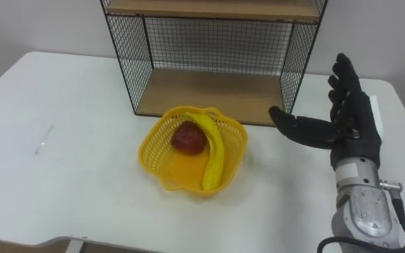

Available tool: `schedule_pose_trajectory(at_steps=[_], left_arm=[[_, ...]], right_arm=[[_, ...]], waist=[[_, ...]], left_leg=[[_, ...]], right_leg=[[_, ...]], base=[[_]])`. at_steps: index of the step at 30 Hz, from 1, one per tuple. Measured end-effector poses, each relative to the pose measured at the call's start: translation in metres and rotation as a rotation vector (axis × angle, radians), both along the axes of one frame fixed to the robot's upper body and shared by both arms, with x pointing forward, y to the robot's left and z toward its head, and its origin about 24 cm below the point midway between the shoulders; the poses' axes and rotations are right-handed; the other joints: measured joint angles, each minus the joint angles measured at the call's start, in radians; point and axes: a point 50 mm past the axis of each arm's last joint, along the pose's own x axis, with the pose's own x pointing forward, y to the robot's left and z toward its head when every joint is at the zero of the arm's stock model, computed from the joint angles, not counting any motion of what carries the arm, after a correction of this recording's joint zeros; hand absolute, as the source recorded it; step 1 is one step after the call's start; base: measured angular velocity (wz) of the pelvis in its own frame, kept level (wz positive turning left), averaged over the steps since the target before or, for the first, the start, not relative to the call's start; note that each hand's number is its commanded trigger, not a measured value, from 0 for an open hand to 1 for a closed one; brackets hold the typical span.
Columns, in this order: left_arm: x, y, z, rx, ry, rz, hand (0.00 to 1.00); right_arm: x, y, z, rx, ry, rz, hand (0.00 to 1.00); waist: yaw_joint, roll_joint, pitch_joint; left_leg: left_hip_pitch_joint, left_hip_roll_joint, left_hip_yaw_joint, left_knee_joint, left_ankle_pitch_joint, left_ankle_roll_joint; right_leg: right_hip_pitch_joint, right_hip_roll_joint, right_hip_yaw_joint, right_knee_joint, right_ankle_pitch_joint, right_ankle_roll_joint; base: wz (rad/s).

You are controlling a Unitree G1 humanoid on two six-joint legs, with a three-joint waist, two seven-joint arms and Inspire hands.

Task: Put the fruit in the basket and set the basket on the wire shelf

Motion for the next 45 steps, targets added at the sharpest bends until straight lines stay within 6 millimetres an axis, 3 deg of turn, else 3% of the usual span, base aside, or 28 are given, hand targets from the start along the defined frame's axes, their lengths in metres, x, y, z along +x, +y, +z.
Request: schedule_pose_trajectory(at_steps=[4,9,11,14,19,24,29,37,45], left_arm=[[0.023,0.002,0.037,0.207,-0.038,-0.04,0.0],[0.049,-0.005,0.067,0.33,-0.164,-0.131,0.0],[0.059,-0.009,0.073,0.345,-0.21,-0.175,0.0],[0.08,-0.021,0.076,0.351,-0.254,-0.305,0.0],[0.118,-0.047,0.081,0.32,-0.362,-0.56,0.0],[0.143,-0.077,0.074,0.25,-0.41,-0.84,0.0],[0.159,-0.109,0.064,0.155,-0.445,-1.094,0.0],[0.171,-0.149,0.043,0.003,-0.452,-1.39,0.0],[0.173,-0.17,0.023,-0.128,-0.448,-1.536,0.0]], right_arm=[[-0.012,-0.003,-0.011,-0.004,0.053,-0.034,0.0],[-0.012,-0.003,-0.013,-0.002,0.05,-0.02,0.0],[-0.012,-0.003,-0.016,0.007,0.055,-0.018,0.0],[-0.014,0.0,-0.025,0.043,0.061,-0.026,0.0],[-0.014,0.006,-0.03,0.058,0.076,0.019,0.0],[-0.015,0.012,-0.041,0.088,0.087,0.057,0.0],[-0.016,0.017,-0.049,0.149,0.084,0.058,0.0],[-0.011,0.044,-0.059,0.183,0.101,0.164,0.0],[-0.007,0.059,-0.064,0.211,0.119,0.247,0.0]], waist=[[-0.007,-0.001,-0.0001],[-0.025,0.008,0.0028],[-0.03,0.01,0.0059],[-0.061,0.012,0.0189],[-0.079,0.009,0.0263],[-0.094,0.0,0.0222],[-0.104,-0.023,0.0264],[-0.129,-0.021,0.0307],[-0.149,-0.02,0.0304]], left_leg=[[0.004,-0.002,-0.004,-0.003,0.0,0.001],[0.003,-0.003,-0.01,-0.004,-0.001,0.001],[0.003,-0.008,-0.015,-0.003,-0.001,0.001],[-0.002,-0.01,-0.035,0.008,-0.001,0.001],[-0.014,-0.012,-0.032,0.014,0.0,0.002],[-0.013,-0.01,-0.015,0.014,0.0,0.003],[-0.013,-0.007,0.003,0.014,0.0,0.003],[-0.012,0.0,0.025,0.009,0.0,0.002],[-0.029,0.007,0.048,0.013,0.0,0.002]], right_leg=[[0.003,-0.001,-0.002,0.0,-0.001,0.002],[0.009,0.0,-0.008,0.0,-0.001,0.002],[0.015,0.001,-0.012,-0.001,-0.001,0.002],[0.022,-0.001,-0.027,-0.002,-0.002,0.003],[0.01,-0.002,-0.024,0.0,-0.002,0.003],[-0.001,-0.001,-0.004,0.002,-0.002,0.003],[-0.008,0.0,0.017,0.006,-0.001,0.003],[-0.014,0.007,0.033,0.007,0.004,0.001],[-0.045,0.012,0.052,0.02,0.007,-0.003]], base=[[0.0],[0.03],[0.1],[0.18],[-0.01],[-0.11],[-0.12],[-0.07],[-0.08]])
